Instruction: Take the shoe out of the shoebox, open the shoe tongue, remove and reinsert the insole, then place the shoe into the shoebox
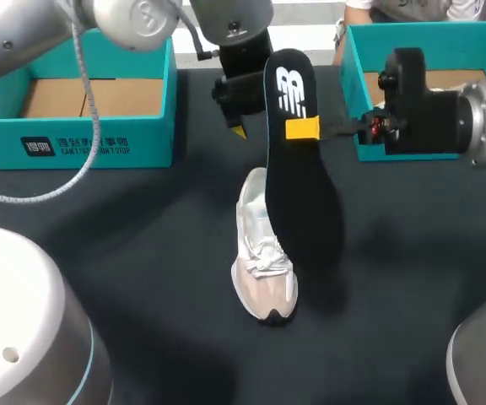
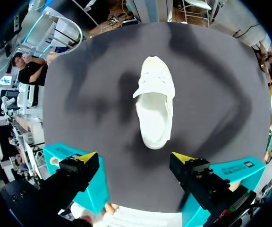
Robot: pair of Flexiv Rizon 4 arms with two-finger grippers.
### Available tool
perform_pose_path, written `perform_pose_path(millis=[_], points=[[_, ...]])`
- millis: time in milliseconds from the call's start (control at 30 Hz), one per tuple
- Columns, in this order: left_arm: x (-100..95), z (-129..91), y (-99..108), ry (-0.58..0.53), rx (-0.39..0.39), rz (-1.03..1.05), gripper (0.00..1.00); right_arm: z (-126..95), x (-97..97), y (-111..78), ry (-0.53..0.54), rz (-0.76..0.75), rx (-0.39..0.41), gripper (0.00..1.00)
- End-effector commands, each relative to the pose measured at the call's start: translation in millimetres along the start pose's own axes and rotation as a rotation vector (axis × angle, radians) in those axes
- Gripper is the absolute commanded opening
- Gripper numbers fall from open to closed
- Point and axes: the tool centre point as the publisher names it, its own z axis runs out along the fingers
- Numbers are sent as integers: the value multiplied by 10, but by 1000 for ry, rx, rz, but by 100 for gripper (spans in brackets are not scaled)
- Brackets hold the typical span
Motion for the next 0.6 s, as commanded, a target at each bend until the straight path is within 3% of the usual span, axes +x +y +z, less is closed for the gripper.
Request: perform_pose_path(millis=[33, 333, 367, 600], points=[[237, -191, -104, -357, -50, 3, 100, -146, -127, 76, 5, 36, -27, 0], [418, -324, -92, -423, -49, 22, 100, -433, -447, 435, -22, 192, -91, 0], [428, -334, -92, -429, -42, 29, 100, -473, -496, 455, -65, 242, -137, 0], [458, -352, -93, -407, -17, 25, 100, -473, -496, 455, -65, 242, -137, 0]])
